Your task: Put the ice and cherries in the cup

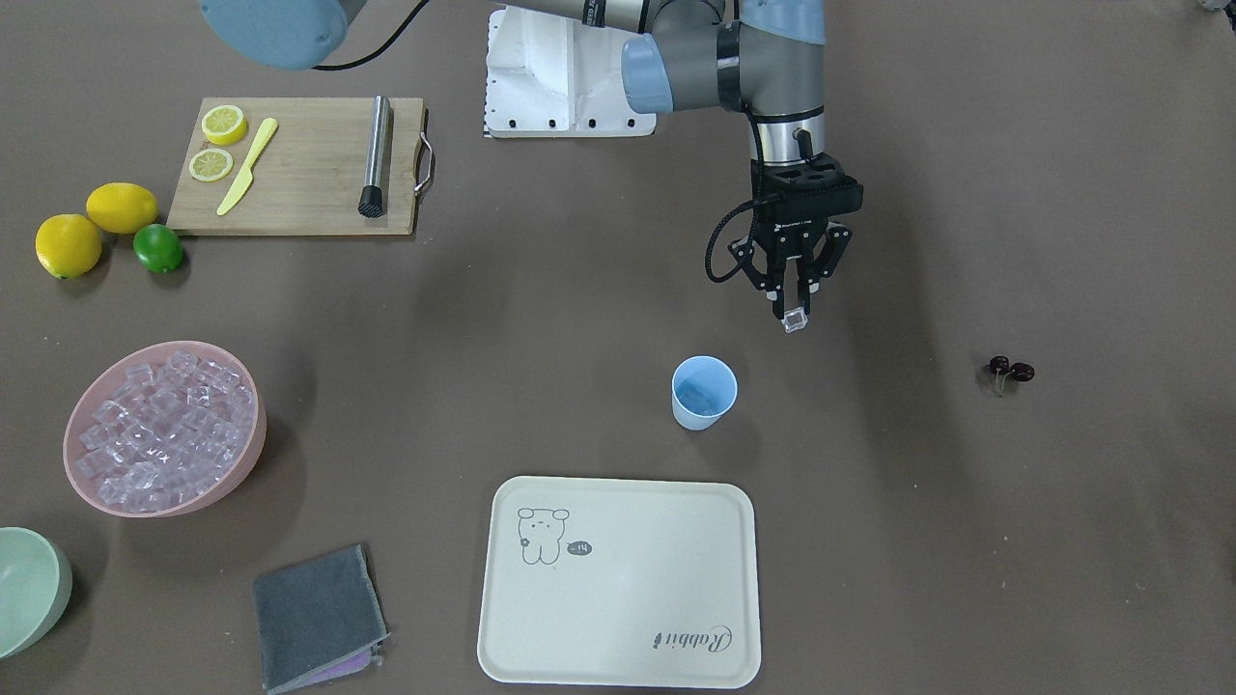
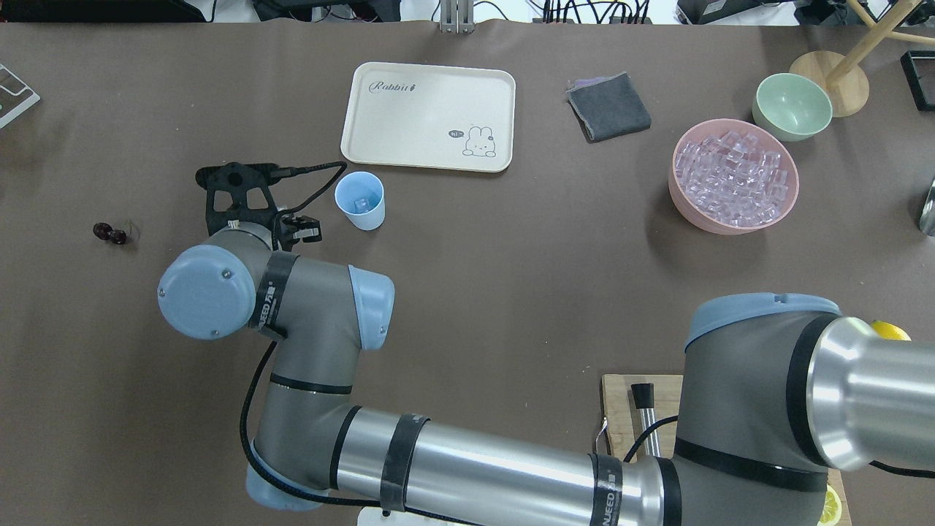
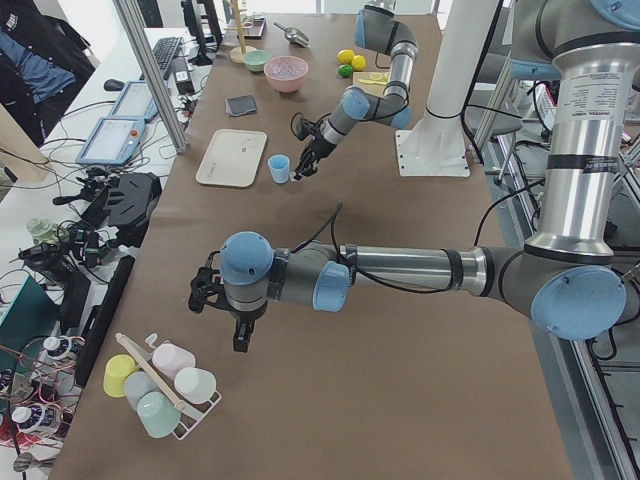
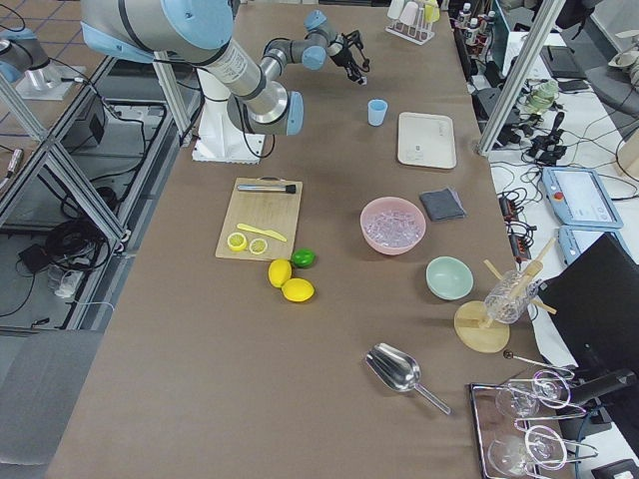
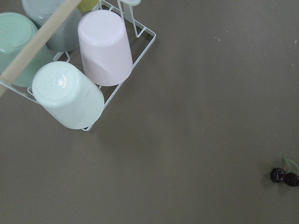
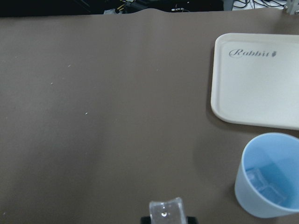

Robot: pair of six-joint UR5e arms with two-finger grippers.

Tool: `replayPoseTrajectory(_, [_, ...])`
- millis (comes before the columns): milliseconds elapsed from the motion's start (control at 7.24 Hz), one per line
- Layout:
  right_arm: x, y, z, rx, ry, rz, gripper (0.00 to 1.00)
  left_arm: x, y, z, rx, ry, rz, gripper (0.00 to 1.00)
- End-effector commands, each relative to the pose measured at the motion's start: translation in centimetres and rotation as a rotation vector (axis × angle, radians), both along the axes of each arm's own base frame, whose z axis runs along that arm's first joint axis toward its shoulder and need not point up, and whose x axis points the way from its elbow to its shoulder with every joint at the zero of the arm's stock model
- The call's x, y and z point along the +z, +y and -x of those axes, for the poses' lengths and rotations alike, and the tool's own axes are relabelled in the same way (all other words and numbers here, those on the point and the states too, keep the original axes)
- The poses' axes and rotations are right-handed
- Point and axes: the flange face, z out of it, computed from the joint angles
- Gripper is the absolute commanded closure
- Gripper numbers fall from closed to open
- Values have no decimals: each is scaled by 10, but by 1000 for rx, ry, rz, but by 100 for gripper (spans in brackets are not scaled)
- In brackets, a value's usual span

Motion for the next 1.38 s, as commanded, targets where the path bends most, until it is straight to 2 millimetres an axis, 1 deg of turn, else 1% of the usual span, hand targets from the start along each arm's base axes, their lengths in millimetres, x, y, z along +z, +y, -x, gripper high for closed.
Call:
replayPoseTrajectory(0, [26, -65, -41, 51, 118, 70, 82, 1, 2, 1, -2, 1, 4, 2])
replayPoseTrajectory(138, [35, -78, -47, 52, 137, 70, 82, 6, 9, 0, -1, 2, 10, 2])
replayPoseTrajectory(276, [44, -83, -49, 54, 146, 71, 82, 5, 10, 0, -2, 2, 12, 2])
replayPoseTrajectory(552, [51, -77, -44, 42, 152, 74, 78, 6, 10, 0, -2, 2, 12, 2])
replayPoseTrajectory(690, [43, -66, -40, 28, 137, 69, 78, 5, 10, 0, -1, 2, 11, 2])
replayPoseTrajectory(828, [47, -57, -37, 14, 135, 68, 78, 7, 10, -1, 0, 0, 12, 2])
replayPoseTrajectory(967, [51, -54, -36, 10, 135, 67, 78, 5, 10, -1, 1, 1, 9, 2])
replayPoseTrajectory(1105, [61, -55, -35, 9, 148, 68, 72, 6, 9, -1, 0, 0, 11, 2])
replayPoseTrajectory(1243, [58, -58, -38, 4, 150, 57, 23, 5, 8, 0, 0, 0, 8, 2])
